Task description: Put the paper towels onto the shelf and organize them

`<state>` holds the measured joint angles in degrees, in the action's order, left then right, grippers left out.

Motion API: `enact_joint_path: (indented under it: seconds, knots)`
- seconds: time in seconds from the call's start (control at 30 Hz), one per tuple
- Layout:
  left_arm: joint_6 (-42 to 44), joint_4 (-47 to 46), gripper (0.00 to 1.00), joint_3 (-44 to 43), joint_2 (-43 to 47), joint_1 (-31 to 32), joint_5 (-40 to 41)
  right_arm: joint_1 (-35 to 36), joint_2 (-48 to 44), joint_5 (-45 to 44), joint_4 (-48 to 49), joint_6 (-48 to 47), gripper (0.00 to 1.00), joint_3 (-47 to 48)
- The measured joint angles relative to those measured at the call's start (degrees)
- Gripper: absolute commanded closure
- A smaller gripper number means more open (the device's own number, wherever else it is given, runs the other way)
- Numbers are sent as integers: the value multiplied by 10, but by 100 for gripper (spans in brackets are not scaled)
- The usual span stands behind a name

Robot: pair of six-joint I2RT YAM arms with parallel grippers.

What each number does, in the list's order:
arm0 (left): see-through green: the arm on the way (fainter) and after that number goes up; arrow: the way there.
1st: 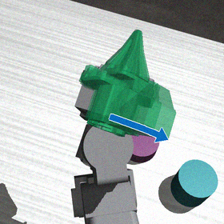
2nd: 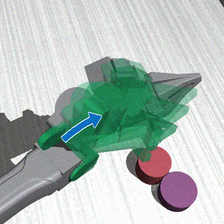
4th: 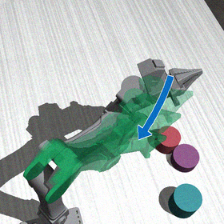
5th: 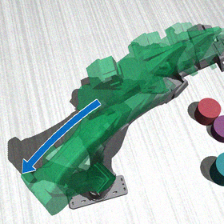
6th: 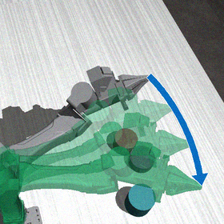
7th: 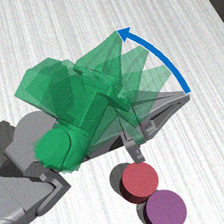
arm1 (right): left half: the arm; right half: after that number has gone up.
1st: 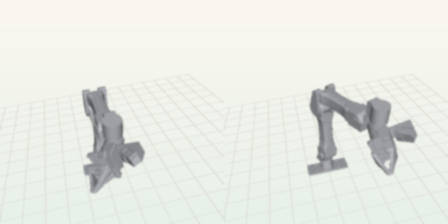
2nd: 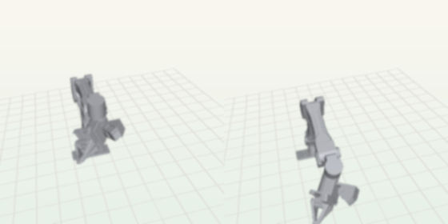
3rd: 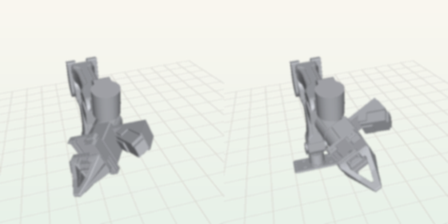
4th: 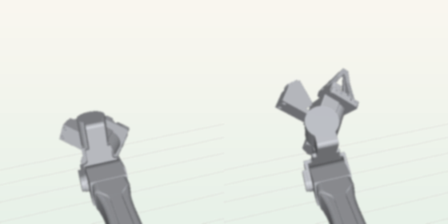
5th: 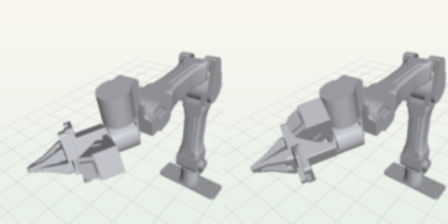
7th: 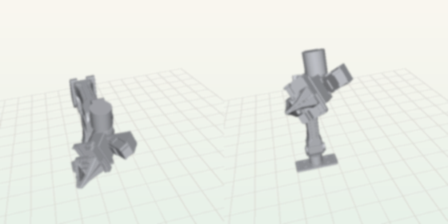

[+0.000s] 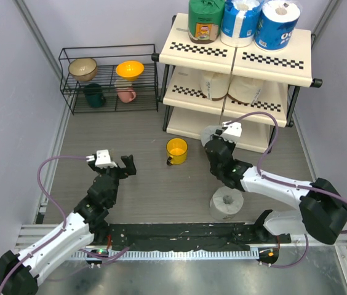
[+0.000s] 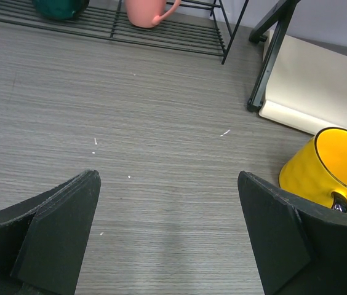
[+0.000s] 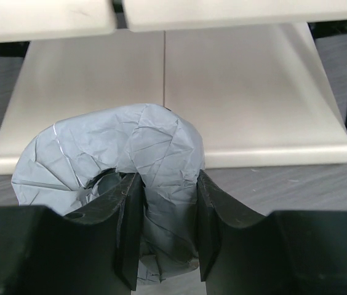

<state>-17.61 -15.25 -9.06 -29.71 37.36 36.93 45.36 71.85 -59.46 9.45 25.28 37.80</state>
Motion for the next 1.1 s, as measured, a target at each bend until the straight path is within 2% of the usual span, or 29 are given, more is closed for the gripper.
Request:
enact_joint_path:
  seconds: [0.57,0.8,1.1]
  knots:
    - [0,0,0,9,19,-4,1,-19,184,17,299,-144,80,17]
    - [-1,0,0,9,20,-4,0,-25,238,25,368,-186,80,42]
    - [-1,0,0,9,20,-4,0,-38,287,28,399,-216,80,87]
